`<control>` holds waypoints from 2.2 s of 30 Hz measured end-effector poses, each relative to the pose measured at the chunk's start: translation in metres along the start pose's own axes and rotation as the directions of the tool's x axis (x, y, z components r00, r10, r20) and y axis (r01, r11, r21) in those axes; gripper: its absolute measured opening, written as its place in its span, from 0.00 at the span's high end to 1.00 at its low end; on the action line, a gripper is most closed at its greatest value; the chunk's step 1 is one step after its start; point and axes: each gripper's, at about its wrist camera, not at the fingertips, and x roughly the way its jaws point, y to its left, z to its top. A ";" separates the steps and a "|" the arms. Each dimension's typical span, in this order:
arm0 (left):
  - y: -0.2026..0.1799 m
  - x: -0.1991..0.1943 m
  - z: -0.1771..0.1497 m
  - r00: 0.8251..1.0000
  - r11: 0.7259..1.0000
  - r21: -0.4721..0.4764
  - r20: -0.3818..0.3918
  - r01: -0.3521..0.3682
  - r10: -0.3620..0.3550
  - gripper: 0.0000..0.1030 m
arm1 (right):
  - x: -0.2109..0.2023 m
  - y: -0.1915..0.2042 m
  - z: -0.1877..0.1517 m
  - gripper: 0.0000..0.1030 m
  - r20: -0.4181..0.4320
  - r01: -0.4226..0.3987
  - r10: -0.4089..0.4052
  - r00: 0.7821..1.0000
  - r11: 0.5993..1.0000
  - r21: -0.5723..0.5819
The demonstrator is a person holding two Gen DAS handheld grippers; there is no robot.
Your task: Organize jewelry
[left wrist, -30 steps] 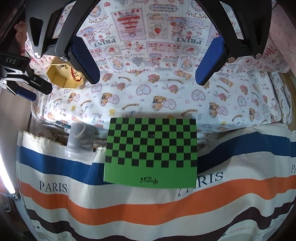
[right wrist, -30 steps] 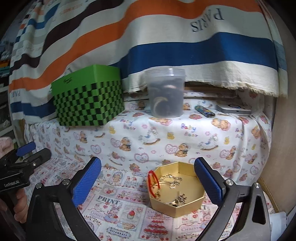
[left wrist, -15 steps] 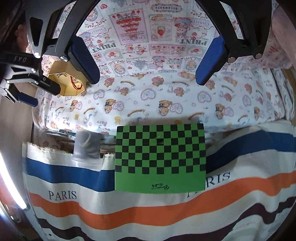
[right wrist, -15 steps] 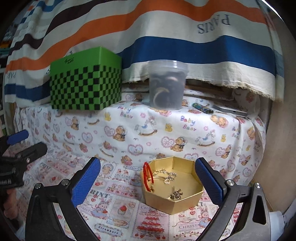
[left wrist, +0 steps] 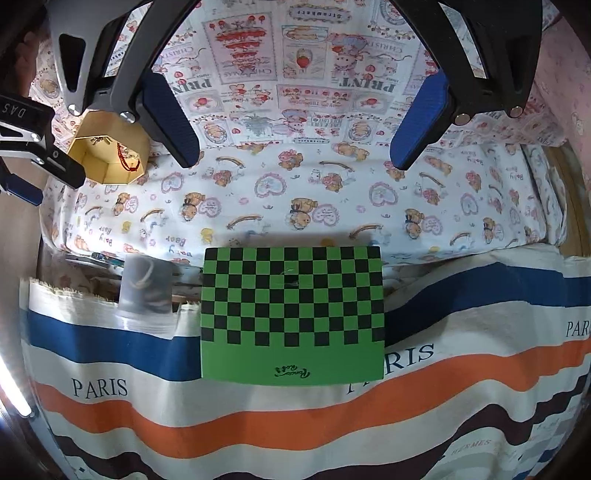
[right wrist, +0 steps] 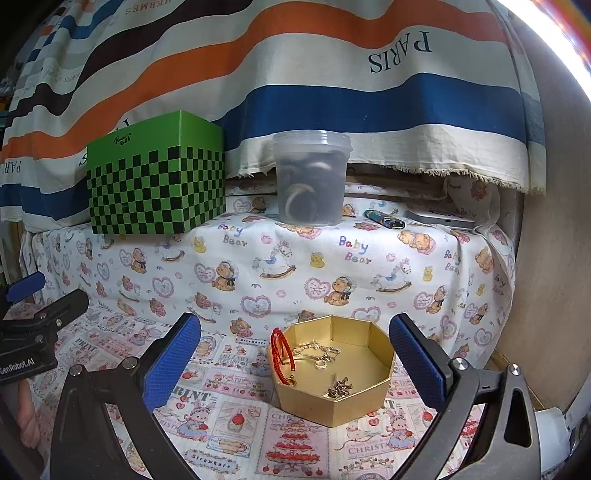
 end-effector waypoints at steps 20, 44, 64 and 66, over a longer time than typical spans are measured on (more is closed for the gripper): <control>-0.002 0.001 0.000 1.000 1.000 -0.001 -0.002 0.002 -0.002 0.01 | 0.002 0.000 0.000 0.00 -0.005 -0.007 0.007 1.000 1.000 -0.002; -0.001 0.002 0.000 1.000 1.000 -0.009 -0.012 -0.016 0.016 0.01 | 0.000 -0.001 0.000 0.00 -0.003 -0.004 0.004 1.000 1.000 0.001; -0.001 0.002 0.000 1.000 1.000 -0.007 -0.011 -0.016 0.016 0.01 | 0.001 0.001 0.000 0.00 -0.006 -0.010 0.010 1.000 1.000 -0.005; -0.001 0.002 0.000 1.000 1.000 -0.005 -0.011 -0.016 0.016 0.01 | 0.001 0.001 0.000 0.00 -0.006 -0.010 0.010 1.000 1.000 -0.004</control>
